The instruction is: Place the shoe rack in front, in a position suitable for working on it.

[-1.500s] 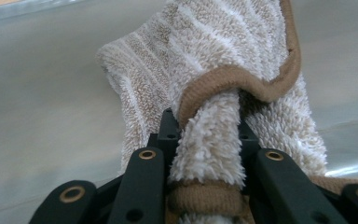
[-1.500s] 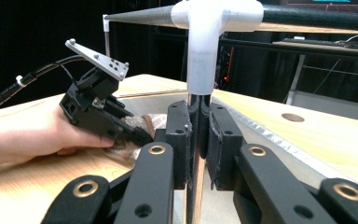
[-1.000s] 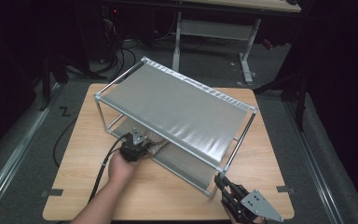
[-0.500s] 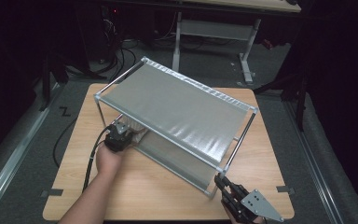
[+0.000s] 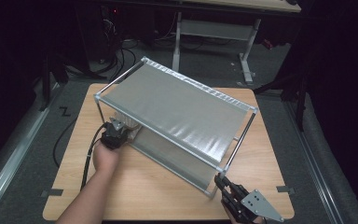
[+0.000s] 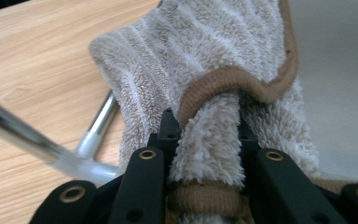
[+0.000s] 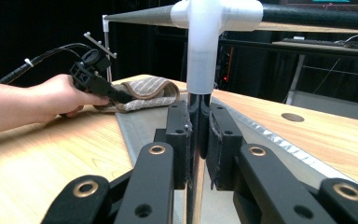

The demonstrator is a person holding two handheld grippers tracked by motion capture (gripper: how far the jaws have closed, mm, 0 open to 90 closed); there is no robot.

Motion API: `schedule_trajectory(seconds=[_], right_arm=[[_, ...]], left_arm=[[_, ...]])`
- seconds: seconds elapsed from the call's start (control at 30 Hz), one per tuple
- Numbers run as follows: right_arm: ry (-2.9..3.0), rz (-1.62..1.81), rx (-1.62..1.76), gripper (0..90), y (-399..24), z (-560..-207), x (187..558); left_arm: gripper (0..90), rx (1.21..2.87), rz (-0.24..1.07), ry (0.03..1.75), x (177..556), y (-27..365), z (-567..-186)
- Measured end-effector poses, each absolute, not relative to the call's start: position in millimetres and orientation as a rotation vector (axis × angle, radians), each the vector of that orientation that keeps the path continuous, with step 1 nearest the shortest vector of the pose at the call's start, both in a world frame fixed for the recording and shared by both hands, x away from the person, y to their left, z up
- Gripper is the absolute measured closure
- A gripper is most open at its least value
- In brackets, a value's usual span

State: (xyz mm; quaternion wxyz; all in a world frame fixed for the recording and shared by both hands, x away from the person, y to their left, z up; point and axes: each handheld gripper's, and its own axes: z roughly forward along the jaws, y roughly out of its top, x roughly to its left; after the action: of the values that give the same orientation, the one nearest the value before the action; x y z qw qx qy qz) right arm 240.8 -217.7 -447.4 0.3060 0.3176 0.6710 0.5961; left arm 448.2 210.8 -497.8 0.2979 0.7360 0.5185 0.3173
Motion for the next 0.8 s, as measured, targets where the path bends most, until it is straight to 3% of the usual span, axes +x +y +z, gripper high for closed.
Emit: schedule_trajectory(seconds=[0.8], right_arm=[[1.775,1.574,0.843,81.0,-218.1,-447.2,240.7]], left_arm=[[72.4,2.133,0.611,0.945,376.8,70.4,-497.2]])
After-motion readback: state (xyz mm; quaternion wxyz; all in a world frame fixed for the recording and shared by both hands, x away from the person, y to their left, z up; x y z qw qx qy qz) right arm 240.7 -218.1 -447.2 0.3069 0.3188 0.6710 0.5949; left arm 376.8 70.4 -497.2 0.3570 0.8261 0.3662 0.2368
